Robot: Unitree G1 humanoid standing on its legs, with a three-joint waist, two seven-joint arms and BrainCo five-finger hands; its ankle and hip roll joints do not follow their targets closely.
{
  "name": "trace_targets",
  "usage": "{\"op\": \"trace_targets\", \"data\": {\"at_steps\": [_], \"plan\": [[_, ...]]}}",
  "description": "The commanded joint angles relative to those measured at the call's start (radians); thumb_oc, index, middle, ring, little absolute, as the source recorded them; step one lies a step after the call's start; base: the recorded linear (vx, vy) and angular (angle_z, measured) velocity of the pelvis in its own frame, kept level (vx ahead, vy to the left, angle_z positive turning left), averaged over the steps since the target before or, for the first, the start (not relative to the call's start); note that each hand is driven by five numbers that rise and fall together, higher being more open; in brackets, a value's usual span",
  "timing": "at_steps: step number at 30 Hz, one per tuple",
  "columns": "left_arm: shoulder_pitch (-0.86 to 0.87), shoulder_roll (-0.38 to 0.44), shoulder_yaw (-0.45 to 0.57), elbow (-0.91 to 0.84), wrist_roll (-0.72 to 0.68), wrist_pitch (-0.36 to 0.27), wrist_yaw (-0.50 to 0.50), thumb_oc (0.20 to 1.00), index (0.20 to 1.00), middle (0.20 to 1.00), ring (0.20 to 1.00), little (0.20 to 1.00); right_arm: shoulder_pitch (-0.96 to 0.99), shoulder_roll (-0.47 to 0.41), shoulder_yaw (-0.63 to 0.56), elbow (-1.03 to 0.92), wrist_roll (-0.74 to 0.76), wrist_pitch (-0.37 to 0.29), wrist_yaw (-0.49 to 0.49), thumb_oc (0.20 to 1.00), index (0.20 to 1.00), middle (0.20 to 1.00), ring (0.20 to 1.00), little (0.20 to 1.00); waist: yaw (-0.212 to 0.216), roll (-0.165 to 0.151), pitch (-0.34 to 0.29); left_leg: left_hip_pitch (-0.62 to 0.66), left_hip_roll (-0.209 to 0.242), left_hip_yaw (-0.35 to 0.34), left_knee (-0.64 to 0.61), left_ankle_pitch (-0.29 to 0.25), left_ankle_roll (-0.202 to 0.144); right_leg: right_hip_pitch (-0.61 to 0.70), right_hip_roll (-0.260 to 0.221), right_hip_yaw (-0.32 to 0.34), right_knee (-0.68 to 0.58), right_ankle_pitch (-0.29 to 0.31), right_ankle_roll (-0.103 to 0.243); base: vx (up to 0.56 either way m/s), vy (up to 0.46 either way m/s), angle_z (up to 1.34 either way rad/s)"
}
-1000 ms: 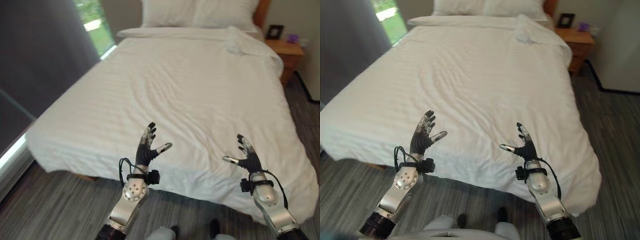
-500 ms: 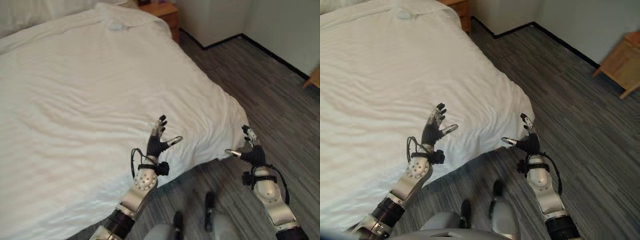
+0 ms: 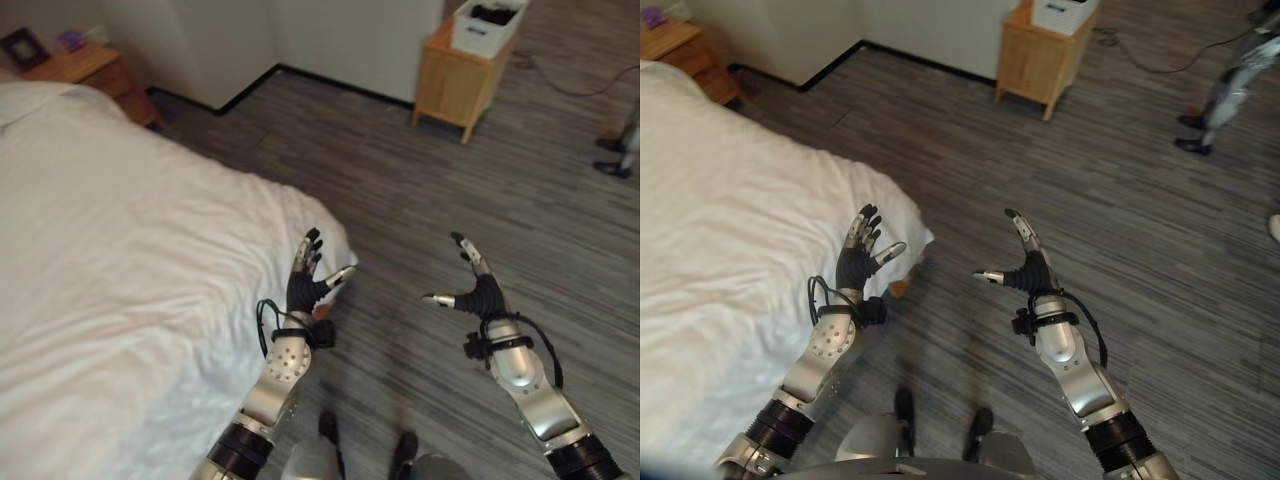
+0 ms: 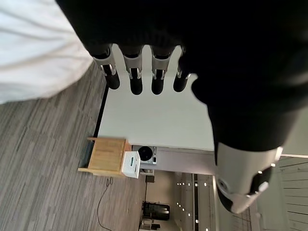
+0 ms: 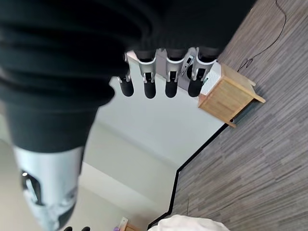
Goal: Making the bed.
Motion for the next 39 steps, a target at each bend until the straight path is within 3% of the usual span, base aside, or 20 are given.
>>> {"op": "trace_targets", "data": {"at_steps": [1, 3, 4, 6, 10, 13, 18, 19, 25, 28, 30, 31, 32, 35, 37, 39], "plan": [[-0.073, -0.023, -0.013, -0.035, 0.007, -0.068, 0.046, 1.000, 1.000, 1.000, 1.000, 1.000, -0.047, -0.009, -0.036, -0.091, -0.027, -0.041, -0.040, 1.000, 1.000, 1.000, 1.000, 1.000, 0.036, 0.039, 0.069, -0.106, -0.068, -0.211, 0.148, -0.026, -0.040, 0.128, -0.004, -0.002, -0.099, -0.111, 0.031, -0.04, -0.034, -0.36], [-0.059, -0.025, -0.009, -0.041, -0.007, -0.075, 0.052, 1.000, 1.000, 1.000, 1.000, 1.000, -0.035, -0.004, -0.034, -0.085, -0.030, -0.039, -0.040, 1.000, 1.000, 1.000, 1.000, 1.000, 0.057, 0.035, 0.065, -0.073, -0.175, -0.401, 0.090, -0.125, -0.015, 0.107, -0.007, 0.071, -0.090, -0.103, 0.041, 0.00, 0.003, -0.48], [-0.057, -0.024, -0.011, -0.045, -0.013, -0.081, 0.051, 1.000, 1.000, 1.000, 1.000, 1.000, -0.033, -0.007, -0.033, -0.085, -0.028, -0.041, -0.033, 1.000, 1.000, 1.000, 1.000, 1.000, 0.056, 0.040, 0.056, -0.053, -0.193, -0.458, 0.050, -0.140, -0.002, 0.096, 0.002, 0.106, -0.088, -0.096, 0.041, 0.05, 0.019, -1.15], [-0.048, -0.025, -0.015, -0.045, -0.008, -0.082, 0.056, 1.000, 1.000, 1.000, 1.000, 1.000, -0.035, 0.005, -0.029, -0.055, 0.010, -0.041, -0.031, 1.000, 1.000, 1.000, 1.000, 1.000, 0.049, 0.047, 0.026, 0.018, -0.184, -0.472, -0.057, -0.138, 0.025, 0.082, 0.016, 0.154, -0.072, -0.097, 0.040, 0.15, 0.058, -1.29], [-0.019, -0.004, 0.005, -0.053, -0.026, -0.082, 0.043, 1.000, 1.000, 1.000, 1.000, 1.000, -0.026, 0.026, -0.035, -0.025, 0.095, -0.032, -0.012, 1.000, 1.000, 1.000, 1.000, 1.000, 0.017, 0.022, -0.009, 0.057, -0.180, -0.438, -0.129, -0.107, 0.033, 0.068, 0.012, 0.159, -0.053, -0.103, 0.039, 0.12, 0.024, -0.57], [0.001, 0.001, 0.022, -0.062, -0.049, -0.079, 0.030, 1.000, 1.000, 1.000, 1.000, 1.000, -0.015, 0.025, -0.037, -0.016, 0.115, -0.024, 0.005, 1.000, 1.000, 1.000, 1.000, 1.000, -0.012, 0.020, -0.029, 0.092, -0.165, -0.412, -0.207, -0.075, 0.040, 0.054, 0.014, 0.163, -0.038, -0.105, 0.040, 0.03, 0.033, -0.11], [0.000, 0.000, 0.009, -0.060, -0.058, -0.068, 0.012, 1.000, 1.000, 1.000, 1.000, 1.000, 0.012, 0.034, -0.043, -0.014, 0.137, -0.021, 0.026, 1.000, 1.000, 1.000, 1.000, 1.000, -0.038, 0.021, -0.048, 0.143, -0.152, -0.391, -0.262, -0.064, 0.045, 0.074, 0.014, 0.170, -0.044, -0.109, 0.044, 0.08, 0.038, -0.16], [0.249, 0.092, 0.214, 0.157, -0.127, 0.041, -0.214, 1.000, 1.000, 1.000, 1.000, 1.000, 0.105, 0.194, -0.180, 0.426, 0.393, 0.020, 0.103, 1.000, 1.000, 1.000, 1.000, 1.000, -0.078, 0.000, -0.090, 0.168, -0.128, -0.189, -0.265, -0.113, 0.069, 0.000, -0.104, -0.024, 0.038, -0.030, 0.151, 0.04, 0.028, -0.10], [0.265, 0.110, 0.213, 0.123, -0.094, 0.044, -0.220, 1.000, 1.000, 1.000, 1.000, 1.000, 0.099, 0.156, -0.179, 0.393, 0.373, 0.014, 0.111, 1.000, 1.000, 1.000, 1.000, 1.000, -0.065, -0.006, -0.108, 0.161, -0.130, -0.181, -0.245, -0.124, 0.065, 0.047, -0.103, -0.018, -0.033, -0.016, 0.149, 0.03, 0.023, -0.17], [0.250, 0.134, 0.214, 0.094, -0.026, 0.045, -0.211, 1.000, 1.000, 1.000, 1.000, 1.000, 0.076, 0.132, -0.193, 0.370, 0.345, 0.009, 0.101, 1.000, 1.000, 1.000, 1.000, 1.000, -0.060, -0.014, -0.107, 0.164, -0.136, -0.186, -0.245, -0.129, 0.070, 0.034, -0.104, -0.020, 0.016, -0.025, 0.154, 0.01, 0.053, 0.07], [0.239, 0.158, 0.235, 0.062, 0.048, 0.031, -0.182, 1.000, 1.000, 1.000, 1.000, 1.000, 0.047, 0.113, -0.204, 0.331, 0.305, 0.000, 0.089, 1.000, 1.000, 1.000, 1.000, 1.000, -0.064, -0.008, -0.077, 0.177, -0.136, -0.194, -0.242, -0.142, 0.086, -0.080, -0.140, -0.008, 0.265, 0.032, 0.215, -0.01, 0.089, 0.12], [0.238, 0.158, 0.236, 0.062, 0.048, 0.031, -0.182, 1.000, 1.000, 1.000, 1.000, 1.000, 0.046, 0.113, -0.204, 0.331, 0.305, 0.000, 0.089, 1.000, 1.000, 1.000, 1.000, 1.000, -0.064, -0.009, -0.079, 0.173, -0.137, -0.194, -0.242, -0.139, 0.086, -0.084, -0.141, -0.007, 0.264, 0.035, 0.215, 0.05, 0.109, 0.14], [0.217, 0.159, 0.245, 0.066, 0.064, 0.024, -0.154, 1.000, 1.000, 1.000, 1.000, 1.000, 0.027, 0.099, -0.212, 0.302, 0.267, -0.003, 0.076, 1.000, 1.000, 1.000, 1.000, 1.000, -0.078, 0.012, -0.058, 0.193, -0.128, -0.213, -0.242, -0.145, 0.096, -0.144, -0.147, 0.015, 0.399, 0.081, 0.238, 0.09, 0.111, 0.13], [0.184, 0.178, 0.258, 0.053, 0.120, 0.014, -0.123, 1.000, 1.000, 1.000, 1.000, 1.000, 0.006, 0.074, -0.222, 0.260, 0.248, -0.023, 0.072, 1.000, 1.000, 1.000, 1.000, 1.000, -0.092, 0.027, -0.051, 0.233, -0.116, -0.237, -0.263, -0.159, 0.094, -0.217, -0.118, 0.024, 0.436, 0.036, 0.206, 0.20, 0.079, 0.18], [0.173, 0.193, 0.268, 0.026, 0.154, 0.009, -0.109, 1.000, 1.000, 1.000, 1.000, 1.000, 0.008, 0.066, -0.223, 0.221, 0.264, -0.040, 0.088, 1.000, 1.000, 1.000, 1.000, 1.000, -0.101, 0.019, -0.052, 0.258, -0.118, -0.251, -0.276, -0.174, 0.083, -0.244, -0.090, 0.008, 0.342, -0.008, 0.176, 0.29, -0.021, 0.30], [0.178, 0.194, 0.282, -0.002, 0.163, 0.002, -0.099, 1.000, 1.000, 1.000, 1.000, 1.000, 0.018, 0.060, -0.221, 0.193, 0.276, -0.061, 0.099, 1.000, 1.000, 1.000, 1.000, 1.000, -0.110, 0.003, -0.056, 0.282, -0.119, -0.259, -0.278, -0.200, 0.069, -0.241, -0.075, -0.029, 0.153, 0.009, 0.158, 0.43, -0.095, 0.28]]}}
